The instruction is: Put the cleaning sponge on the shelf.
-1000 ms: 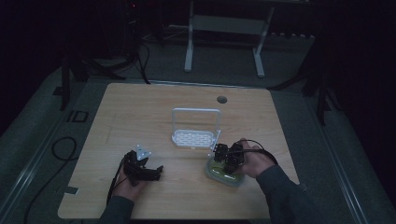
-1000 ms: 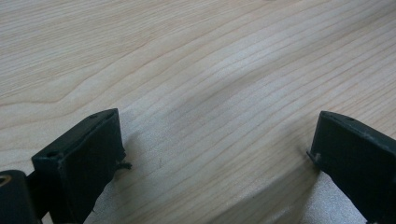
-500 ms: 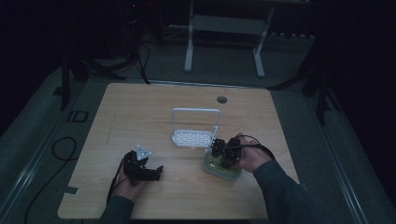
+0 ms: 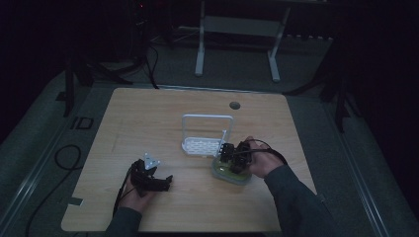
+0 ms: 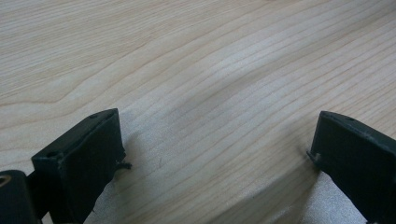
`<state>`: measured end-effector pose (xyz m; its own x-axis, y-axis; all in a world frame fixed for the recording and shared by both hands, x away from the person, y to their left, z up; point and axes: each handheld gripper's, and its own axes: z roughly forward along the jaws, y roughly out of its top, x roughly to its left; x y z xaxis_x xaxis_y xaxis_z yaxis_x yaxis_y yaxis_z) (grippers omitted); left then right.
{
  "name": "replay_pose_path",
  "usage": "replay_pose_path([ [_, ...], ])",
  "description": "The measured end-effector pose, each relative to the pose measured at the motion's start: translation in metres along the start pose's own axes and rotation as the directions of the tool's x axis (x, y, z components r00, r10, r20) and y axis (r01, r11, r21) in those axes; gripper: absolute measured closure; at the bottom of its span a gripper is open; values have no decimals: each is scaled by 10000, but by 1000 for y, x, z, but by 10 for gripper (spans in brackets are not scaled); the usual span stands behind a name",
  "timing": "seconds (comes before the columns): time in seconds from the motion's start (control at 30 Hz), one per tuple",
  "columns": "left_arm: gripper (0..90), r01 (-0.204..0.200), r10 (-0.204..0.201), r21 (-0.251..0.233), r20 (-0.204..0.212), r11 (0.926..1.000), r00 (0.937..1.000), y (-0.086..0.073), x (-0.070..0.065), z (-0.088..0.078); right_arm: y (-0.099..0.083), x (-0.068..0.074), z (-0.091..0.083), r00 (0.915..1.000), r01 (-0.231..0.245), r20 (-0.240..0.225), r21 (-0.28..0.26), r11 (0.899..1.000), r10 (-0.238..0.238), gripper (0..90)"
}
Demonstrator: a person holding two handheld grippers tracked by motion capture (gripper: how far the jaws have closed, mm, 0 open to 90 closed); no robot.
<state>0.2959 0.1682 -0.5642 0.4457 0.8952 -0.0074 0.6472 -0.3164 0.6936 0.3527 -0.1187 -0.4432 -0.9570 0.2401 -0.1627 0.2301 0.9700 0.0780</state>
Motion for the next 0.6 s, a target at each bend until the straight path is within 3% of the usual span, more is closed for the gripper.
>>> replay_pose_path([
  [0.3,25,1,-1,-11,3,10000,10000,0,0,0,13,-3,1,9988,455,179,-145,9989,-452,717],
  [0.6,26,9,-9,-20,2,10000,10000,0,0,0,23,-8,-3,9976,602,357,-288,9978,-592,717],
])
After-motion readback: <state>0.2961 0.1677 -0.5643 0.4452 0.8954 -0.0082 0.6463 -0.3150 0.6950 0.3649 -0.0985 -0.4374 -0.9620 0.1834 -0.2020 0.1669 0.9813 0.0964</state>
